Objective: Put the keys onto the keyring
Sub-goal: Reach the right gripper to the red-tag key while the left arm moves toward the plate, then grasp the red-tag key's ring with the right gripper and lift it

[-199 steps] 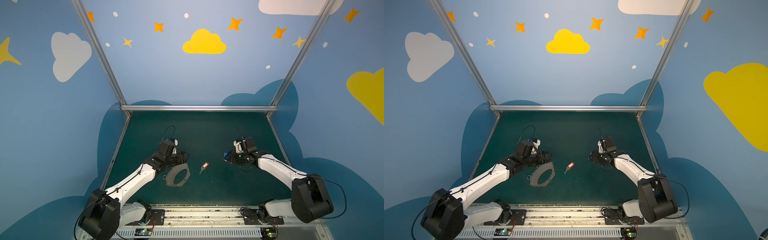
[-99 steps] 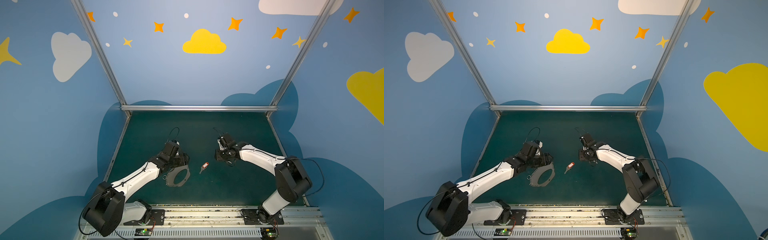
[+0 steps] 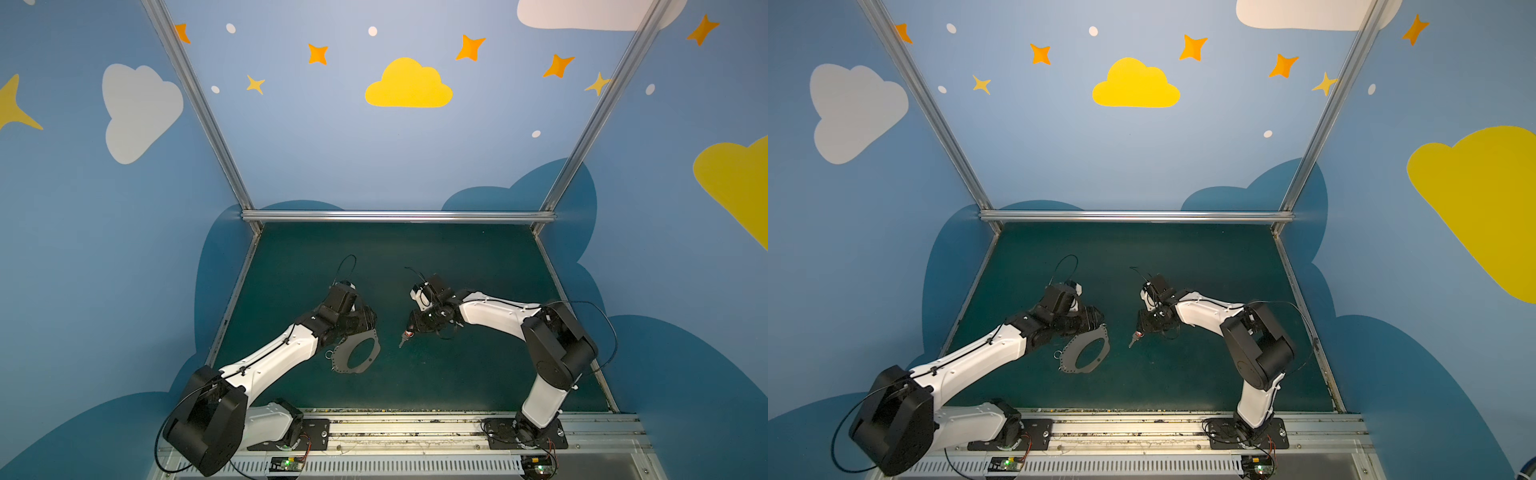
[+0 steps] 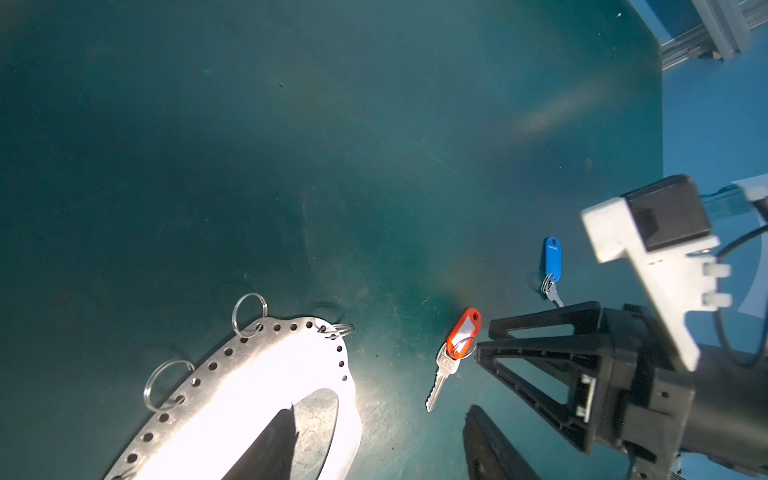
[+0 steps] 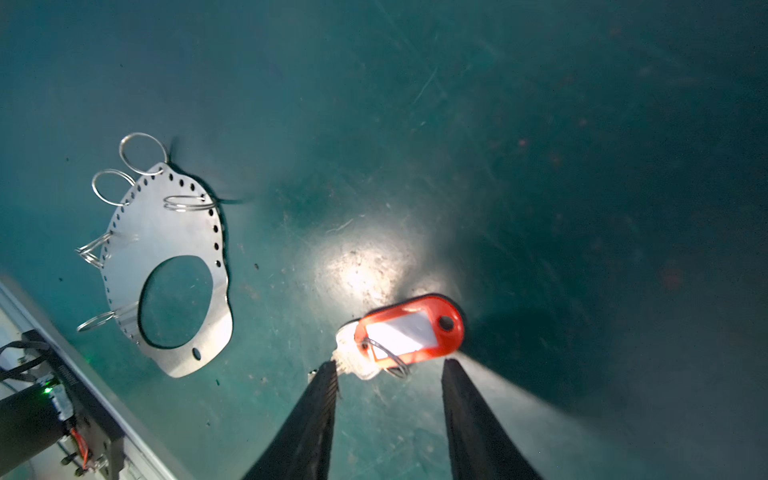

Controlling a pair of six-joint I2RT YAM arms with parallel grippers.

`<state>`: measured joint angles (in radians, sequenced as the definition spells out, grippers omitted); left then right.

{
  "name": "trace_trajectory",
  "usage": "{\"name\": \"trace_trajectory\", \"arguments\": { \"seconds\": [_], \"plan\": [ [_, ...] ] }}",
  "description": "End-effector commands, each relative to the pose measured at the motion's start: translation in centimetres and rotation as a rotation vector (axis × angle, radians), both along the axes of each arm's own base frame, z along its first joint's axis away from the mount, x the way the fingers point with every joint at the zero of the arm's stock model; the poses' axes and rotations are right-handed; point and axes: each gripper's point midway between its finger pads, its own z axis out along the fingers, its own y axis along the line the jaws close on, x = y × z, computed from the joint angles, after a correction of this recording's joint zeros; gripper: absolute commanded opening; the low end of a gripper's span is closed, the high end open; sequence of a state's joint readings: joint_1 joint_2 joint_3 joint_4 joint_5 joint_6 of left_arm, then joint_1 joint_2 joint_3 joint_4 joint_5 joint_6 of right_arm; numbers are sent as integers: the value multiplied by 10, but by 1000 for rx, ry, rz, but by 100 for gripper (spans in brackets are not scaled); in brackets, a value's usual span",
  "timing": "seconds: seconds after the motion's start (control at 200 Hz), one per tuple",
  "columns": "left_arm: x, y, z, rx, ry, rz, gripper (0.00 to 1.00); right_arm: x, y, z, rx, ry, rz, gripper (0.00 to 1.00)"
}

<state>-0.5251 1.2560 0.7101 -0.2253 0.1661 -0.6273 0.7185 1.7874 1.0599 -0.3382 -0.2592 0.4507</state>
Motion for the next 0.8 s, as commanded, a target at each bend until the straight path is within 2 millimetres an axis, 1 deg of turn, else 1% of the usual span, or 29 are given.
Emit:
{"name": "trace_trajectory", "arguments": {
  "seconds": [0.0,0.075,0.125,0.22,0.365,0.446,0.671,0.796],
  "plan": [
    [1,2,3,9,3,18,66,-7,8,-8,19,21,41,44],
    [0,3,3,13,6,21,66,-9,11,-11,13,26,53,38],
    [0,3,4,15,7,22,66,-10,14,-11,18,31,66,29],
    [1,4,5,19,7,27,66,-11,16,-7,26,25,73,15],
    [2,4,6,17,6,29,66,-12,18,6,47,4,80,3],
    [2,3,6,16,8,27,66,-12,19,14,65,-5,84,0],
    [4,-2,9,2,9,12,66,-10,19,40,96,-46,77,0],
    [5,-10,18,-46,-15,-16,67,-10,17,55,106,-79,91,0]
  ]
}}
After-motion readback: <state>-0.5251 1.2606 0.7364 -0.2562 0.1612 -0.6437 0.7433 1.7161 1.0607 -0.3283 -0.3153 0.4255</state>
